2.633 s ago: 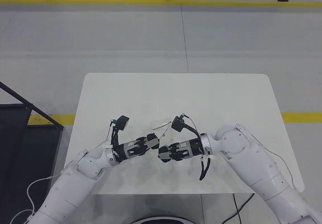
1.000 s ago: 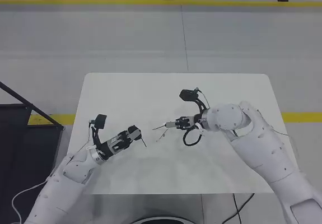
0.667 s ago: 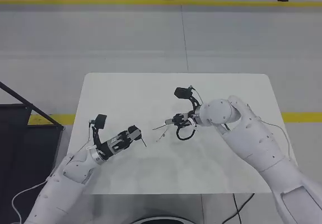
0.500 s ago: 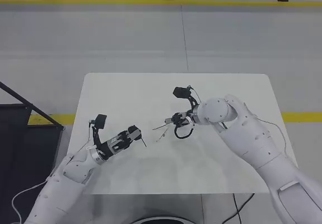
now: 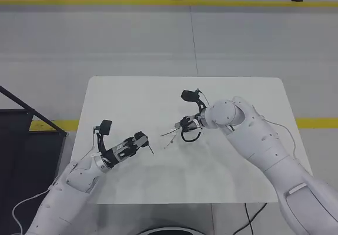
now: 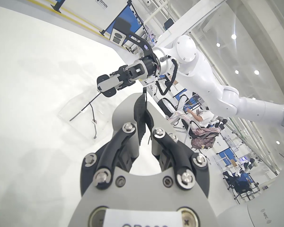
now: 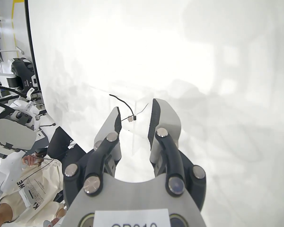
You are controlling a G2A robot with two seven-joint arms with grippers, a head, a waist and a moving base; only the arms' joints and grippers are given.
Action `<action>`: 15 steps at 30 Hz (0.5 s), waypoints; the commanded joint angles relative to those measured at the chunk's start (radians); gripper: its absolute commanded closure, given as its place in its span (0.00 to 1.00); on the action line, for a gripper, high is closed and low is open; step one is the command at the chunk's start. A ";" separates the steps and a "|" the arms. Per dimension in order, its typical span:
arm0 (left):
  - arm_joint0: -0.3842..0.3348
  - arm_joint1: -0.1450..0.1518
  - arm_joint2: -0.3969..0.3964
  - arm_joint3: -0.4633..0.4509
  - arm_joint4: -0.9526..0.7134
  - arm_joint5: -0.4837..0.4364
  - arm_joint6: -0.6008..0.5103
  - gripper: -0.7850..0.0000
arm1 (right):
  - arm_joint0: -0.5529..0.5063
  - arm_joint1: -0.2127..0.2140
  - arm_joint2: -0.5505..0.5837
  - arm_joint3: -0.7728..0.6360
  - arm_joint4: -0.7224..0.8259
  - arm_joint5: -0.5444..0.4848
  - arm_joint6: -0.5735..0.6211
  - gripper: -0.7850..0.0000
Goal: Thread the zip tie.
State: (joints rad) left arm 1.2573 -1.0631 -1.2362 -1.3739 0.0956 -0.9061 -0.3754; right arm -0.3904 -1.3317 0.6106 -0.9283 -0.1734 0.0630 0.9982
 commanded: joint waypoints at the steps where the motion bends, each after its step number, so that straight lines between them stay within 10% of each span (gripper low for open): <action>1: 0.000 0.000 0.000 0.000 0.000 0.000 0.000 1.00 | 0.004 -0.004 0.000 0.011 0.001 -0.006 0.001 0.68; 8: 0.000 0.000 0.000 0.000 0.000 0.000 0.000 1.00 | 0.011 -0.020 0.002 0.050 0.014 -0.029 0.012 0.87; 15: 0.000 0.000 0.000 0.000 0.000 0.000 0.000 1.00 | 0.015 -0.032 0.008 0.080 0.017 -0.047 0.018 0.83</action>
State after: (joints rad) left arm 1.2573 -1.0631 -1.2363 -1.3739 0.0956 -0.9061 -0.3754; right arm -0.3747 -1.3632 0.6165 -0.8507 -0.1567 0.0190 1.0167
